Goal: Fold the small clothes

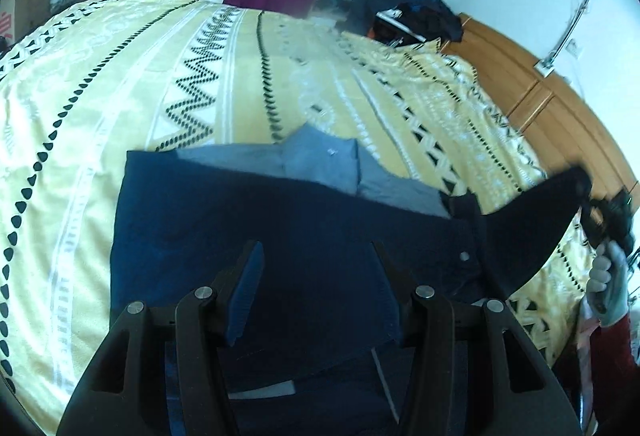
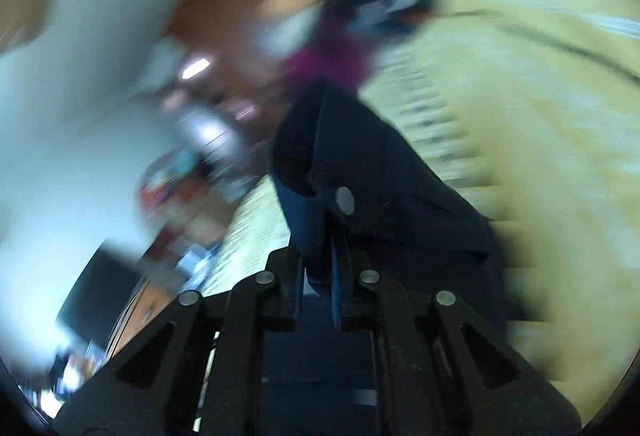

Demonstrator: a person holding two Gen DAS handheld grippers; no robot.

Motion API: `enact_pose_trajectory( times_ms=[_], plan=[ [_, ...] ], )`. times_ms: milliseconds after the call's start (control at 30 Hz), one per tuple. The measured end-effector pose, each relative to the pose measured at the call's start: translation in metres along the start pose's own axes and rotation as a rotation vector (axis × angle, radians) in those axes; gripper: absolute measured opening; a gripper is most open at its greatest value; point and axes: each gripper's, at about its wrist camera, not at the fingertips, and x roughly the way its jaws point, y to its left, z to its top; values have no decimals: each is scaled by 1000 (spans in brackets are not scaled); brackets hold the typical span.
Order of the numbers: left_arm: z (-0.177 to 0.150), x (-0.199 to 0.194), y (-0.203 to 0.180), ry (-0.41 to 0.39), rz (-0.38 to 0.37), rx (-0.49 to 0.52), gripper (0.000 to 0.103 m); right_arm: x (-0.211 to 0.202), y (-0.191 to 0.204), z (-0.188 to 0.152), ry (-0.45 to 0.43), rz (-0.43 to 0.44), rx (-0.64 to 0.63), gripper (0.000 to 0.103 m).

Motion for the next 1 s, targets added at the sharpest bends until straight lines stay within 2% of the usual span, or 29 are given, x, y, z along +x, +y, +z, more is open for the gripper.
enact_pose_trajectory(
  times_ms=[33,100,167,200,233,267,300,400,467,567,633,800,867,900,933,967,1000],
  plan=[
    [1,-2,0,-6,-13,-9,55,35,29,-8,44,73,-25,10],
    [1,-12,3,-28,-47,-38,55,100,76,-30,114,166,-71,10],
    [-2,-22,9,-48,-70,-64,55,171,115,-65,231,267,-123,16],
    [-4,-25,13,-53,-77,-79,56,197,126,-84,294,282,-132,20],
    [-7,-29,20,-55,-82,-96,58,222,132,-104,357,254,-142,30],
    [-11,-32,26,-54,-73,-105,60,245,136,-130,441,198,-157,34],
    [-14,-34,33,-50,-61,-116,61,250,136,-146,478,173,-149,34],
    [-31,-39,60,-26,-54,-182,62,227,112,-172,503,190,-68,35],
    [-41,-42,73,-20,-45,-208,62,203,89,-180,499,122,-78,44],
    [-49,-44,87,-16,-59,-262,62,162,40,-185,504,-17,-28,45],
    [-49,-39,85,-17,-65,-256,62,136,15,-178,492,-78,-5,45],
    [-31,-18,64,-10,-114,-186,62,87,-41,-143,361,-155,13,45],
    [-23,-7,59,-6,-125,-177,63,80,-71,-132,338,-239,24,45],
    [-22,0,59,4,-123,-175,64,82,-91,-131,360,-281,42,45],
    [-21,8,60,21,-109,-181,64,85,-111,-137,410,-298,71,41],
    [-22,17,65,47,-97,-196,65,90,-130,-144,462,-310,100,18],
    [-24,25,68,77,-95,-213,67,86,-134,-143,452,-337,78,4]
  ],
)
